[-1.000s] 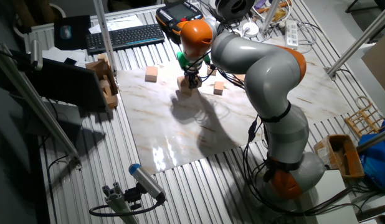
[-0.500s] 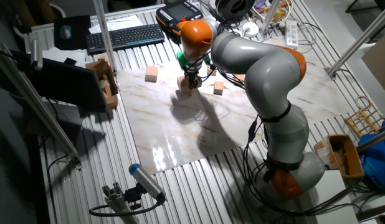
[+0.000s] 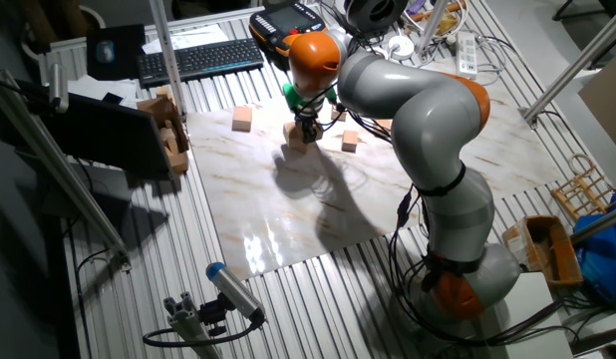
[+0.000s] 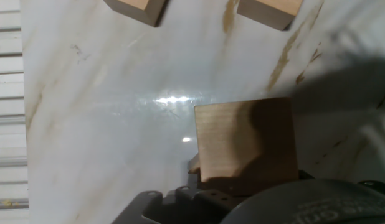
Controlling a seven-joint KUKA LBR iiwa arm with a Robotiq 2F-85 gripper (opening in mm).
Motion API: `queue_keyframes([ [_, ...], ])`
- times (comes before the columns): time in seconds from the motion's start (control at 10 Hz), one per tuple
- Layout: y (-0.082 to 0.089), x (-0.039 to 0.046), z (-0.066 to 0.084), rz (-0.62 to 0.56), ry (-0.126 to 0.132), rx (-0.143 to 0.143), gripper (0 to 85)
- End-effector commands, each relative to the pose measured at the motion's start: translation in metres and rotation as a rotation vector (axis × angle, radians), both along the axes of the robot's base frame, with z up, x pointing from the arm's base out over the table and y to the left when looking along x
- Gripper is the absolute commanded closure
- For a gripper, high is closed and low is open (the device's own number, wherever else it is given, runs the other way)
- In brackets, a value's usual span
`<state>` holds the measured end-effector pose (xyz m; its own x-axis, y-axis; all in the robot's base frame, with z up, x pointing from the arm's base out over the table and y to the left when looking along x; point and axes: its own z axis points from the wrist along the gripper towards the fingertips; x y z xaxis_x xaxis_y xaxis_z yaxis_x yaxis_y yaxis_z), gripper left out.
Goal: Stack the blocks into a cross shape
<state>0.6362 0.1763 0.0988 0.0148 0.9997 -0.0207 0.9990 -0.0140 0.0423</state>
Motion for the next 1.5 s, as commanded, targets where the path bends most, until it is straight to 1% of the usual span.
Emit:
queue_keyframes([
  [0.0,0.000,-0.0002,0.000,0.000,0.000,0.000,17.0],
  [0.2,0.000,-0.0003,0.003,0.000,0.000,-0.002,17.0],
  [0.3,0.001,-0.0003,0.003,0.000,0.000,-0.002,0.0],
  [0.6,0.002,-0.0004,0.010,0.000,0.002,-0.003,0.0],
  [0.8,0.004,-0.0005,0.019,-0.002,0.011,-0.008,0.0],
  [0.9,0.004,-0.0007,0.025,0.001,0.014,-0.012,0.0],
  [1.0,0.004,0.0005,0.032,0.001,0.020,-0.008,0.0],
  [1.1,0.005,0.0019,0.042,-0.001,0.032,0.001,0.0],
  [1.2,0.007,0.0011,0.051,0.005,0.039,0.006,0.0],
  [1.3,0.012,0.0000,0.060,0.016,0.034,0.007,17.0],
  [1.4,0.019,-0.0009,0.068,0.032,0.030,0.005,17.0],
])
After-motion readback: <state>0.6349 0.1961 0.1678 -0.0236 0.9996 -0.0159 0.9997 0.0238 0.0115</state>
